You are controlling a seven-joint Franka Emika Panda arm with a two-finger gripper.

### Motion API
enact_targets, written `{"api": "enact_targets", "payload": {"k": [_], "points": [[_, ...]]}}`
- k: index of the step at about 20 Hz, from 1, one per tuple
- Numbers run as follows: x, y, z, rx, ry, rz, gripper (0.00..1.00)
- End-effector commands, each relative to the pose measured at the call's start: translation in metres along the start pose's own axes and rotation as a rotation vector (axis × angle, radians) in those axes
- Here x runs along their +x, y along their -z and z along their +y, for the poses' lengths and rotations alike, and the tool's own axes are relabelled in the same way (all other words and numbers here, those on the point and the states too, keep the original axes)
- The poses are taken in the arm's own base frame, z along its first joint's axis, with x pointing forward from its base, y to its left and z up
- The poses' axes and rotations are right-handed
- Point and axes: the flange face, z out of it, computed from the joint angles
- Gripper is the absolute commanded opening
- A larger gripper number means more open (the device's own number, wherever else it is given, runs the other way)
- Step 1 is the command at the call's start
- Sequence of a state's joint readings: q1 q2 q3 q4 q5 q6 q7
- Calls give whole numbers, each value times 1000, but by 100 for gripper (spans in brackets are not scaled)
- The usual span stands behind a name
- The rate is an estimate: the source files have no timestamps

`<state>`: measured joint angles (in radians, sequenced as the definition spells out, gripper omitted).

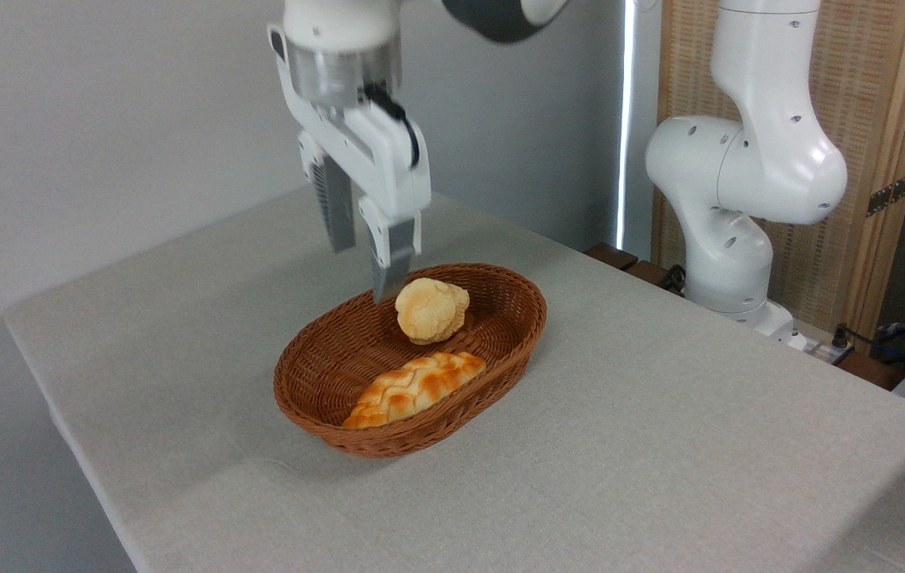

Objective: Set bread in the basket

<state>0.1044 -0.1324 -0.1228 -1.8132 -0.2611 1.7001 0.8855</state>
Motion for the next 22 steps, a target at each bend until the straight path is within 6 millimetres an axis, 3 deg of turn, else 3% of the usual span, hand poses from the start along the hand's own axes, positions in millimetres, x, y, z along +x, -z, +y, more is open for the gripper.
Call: {"api": "enact_targets", "payload": {"k": [1,9,15,22], "points": [[4,46,-7,93,64,-1,100],[22,51,-38,113,77,-74,100],[48,33,-22,108,96,-101,100],[34,28,-22,99,22,-115,100]]}}
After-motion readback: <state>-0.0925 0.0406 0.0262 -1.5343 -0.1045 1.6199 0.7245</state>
